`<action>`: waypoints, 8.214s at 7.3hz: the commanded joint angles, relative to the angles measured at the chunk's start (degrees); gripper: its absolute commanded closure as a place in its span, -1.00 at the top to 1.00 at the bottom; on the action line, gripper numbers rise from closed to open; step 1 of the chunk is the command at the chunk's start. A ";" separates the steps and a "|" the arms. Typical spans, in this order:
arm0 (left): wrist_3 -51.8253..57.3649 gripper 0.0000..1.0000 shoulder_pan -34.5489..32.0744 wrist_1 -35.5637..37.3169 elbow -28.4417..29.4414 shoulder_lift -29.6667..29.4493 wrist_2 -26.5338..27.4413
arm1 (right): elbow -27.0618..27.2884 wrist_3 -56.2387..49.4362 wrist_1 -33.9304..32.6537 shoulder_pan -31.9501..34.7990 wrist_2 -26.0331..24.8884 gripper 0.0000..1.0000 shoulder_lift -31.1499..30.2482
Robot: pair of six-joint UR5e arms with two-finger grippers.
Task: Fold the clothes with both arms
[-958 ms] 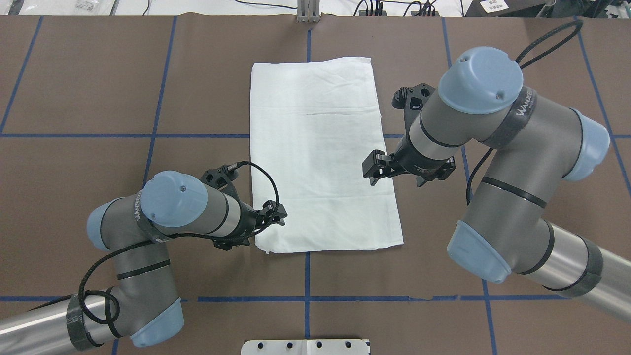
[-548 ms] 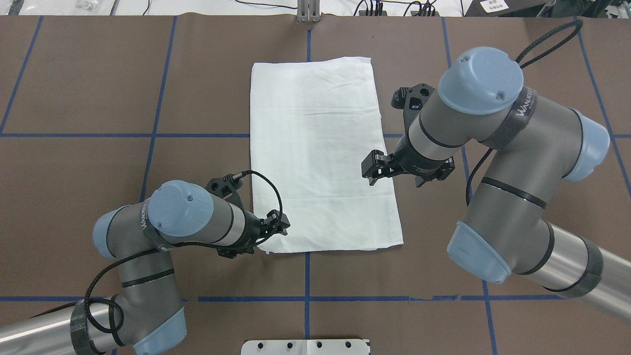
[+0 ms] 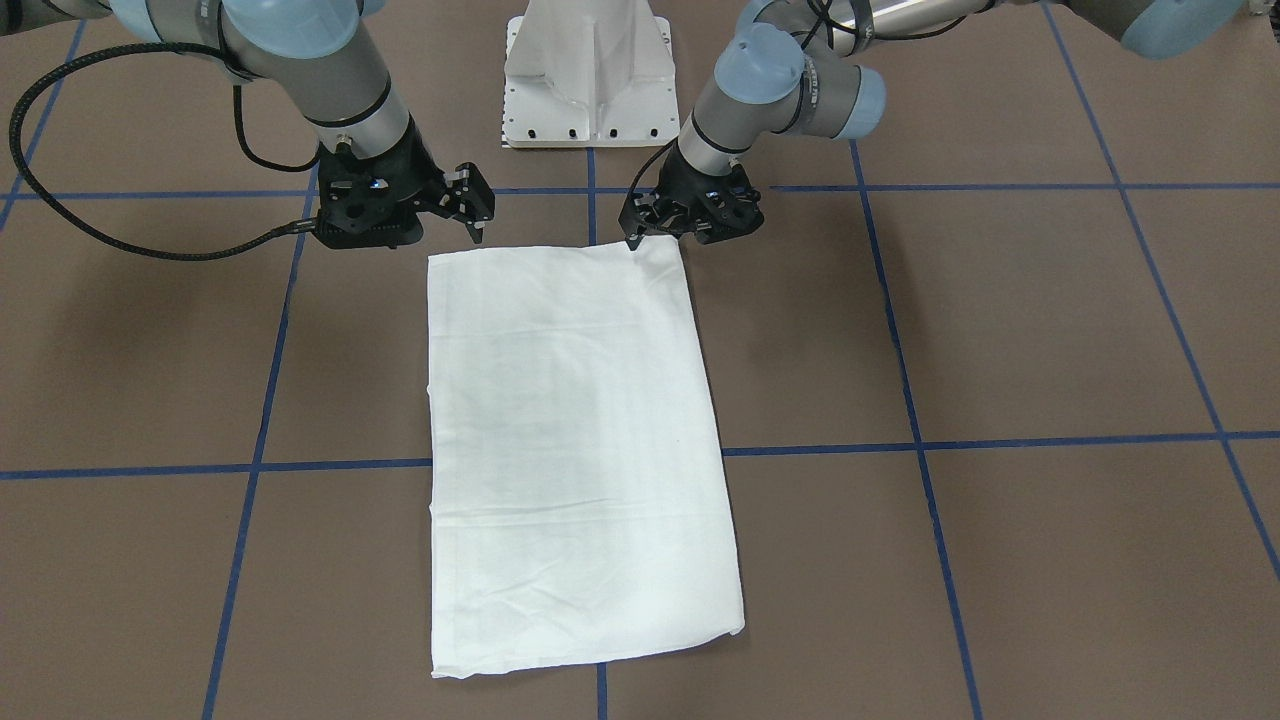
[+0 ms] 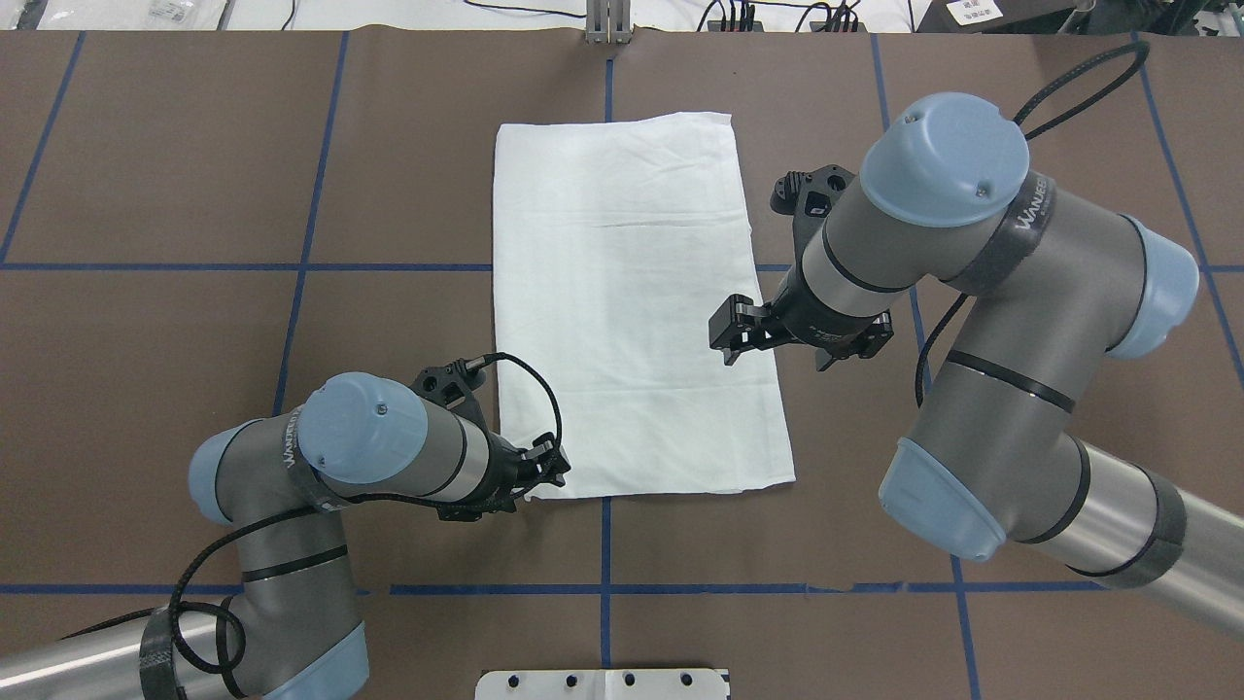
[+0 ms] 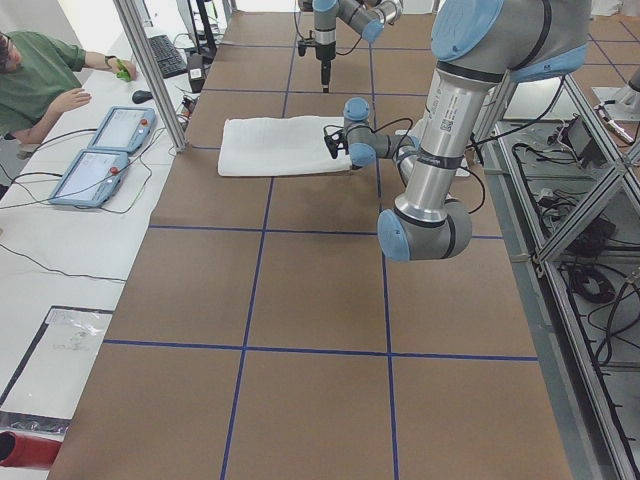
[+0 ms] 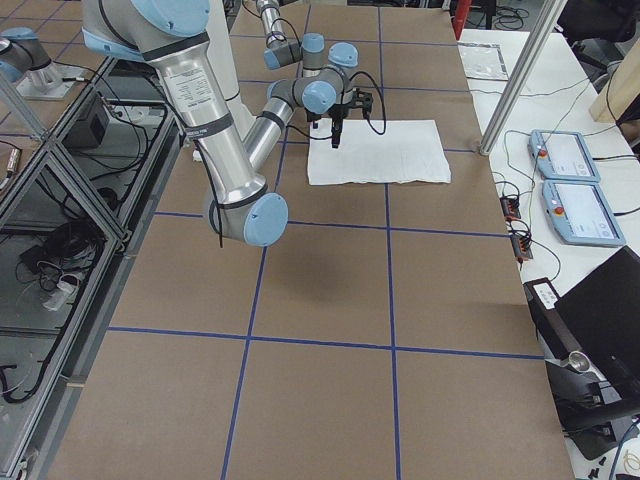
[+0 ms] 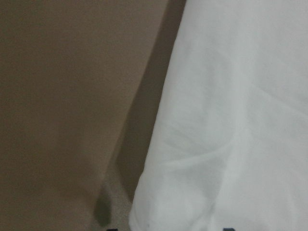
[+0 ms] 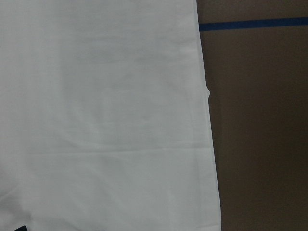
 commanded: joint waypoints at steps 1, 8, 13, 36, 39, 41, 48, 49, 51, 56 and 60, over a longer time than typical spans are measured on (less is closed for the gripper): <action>0.56 0.29 -0.24 0.18 -0.03 0.15 0.09 | -0.10 0.08 0.00 -0.10 -0.01 1.00 -0.09; 0.74 0.75 -0.42 0.36 0.23 0.67 0.44 | -0.37 0.69 0.00 -0.89 -0.89 1.00 -0.01; 0.66 -0.11 -1.03 0.36 0.32 0.41 0.88 | -0.46 0.69 0.00 -1.07 -0.89 1.00 -0.09; 0.92 -1.00 -1.12 0.80 -3.55 0.76 2.64 | -9.87 39.72 9.60 -15.83 -18.64 1.00 -2.73; 0.92 -1.00 -1.12 0.80 -3.46 0.76 2.64 | -9.68 39.89 8.88 -17.06 -18.73 1.00 -2.64; 0.92 -1.00 -1.12 0.80 -3.55 0.76 2.64 | -9.77 39.89 8.88 -18.37 -18.73 1.00 -2.29; 0.92 -1.00 -1.03 0.80 -3.64 0.59 2.64 | -9.95 39.81 8.88 -18.82 -18.73 0.29 -2.47; 0.92 -1.00 -1.03 0.80 -3.64 0.59 2.64 | -9.95 39.80 8.88 -18.82 -18.73 0.19 -2.47; 0.92 -1.00 -1.03 0.80 -3.64 0.59 2.64 | -9.86 39.80 8.88 -18.82 -18.73 -0.33 -2.38; 0.92 -1.00 -1.03 0.80 -3.63 0.59 2.64 | -9.68 39.80 8.53 -18.30 -18.64 -1.00 -1.33; 0.83 -1.00 -1.03 0.88 -6.70 1.98 2.72 | -5.56 43.99 8.53 -17.85 -18.56 -1.00 -1.50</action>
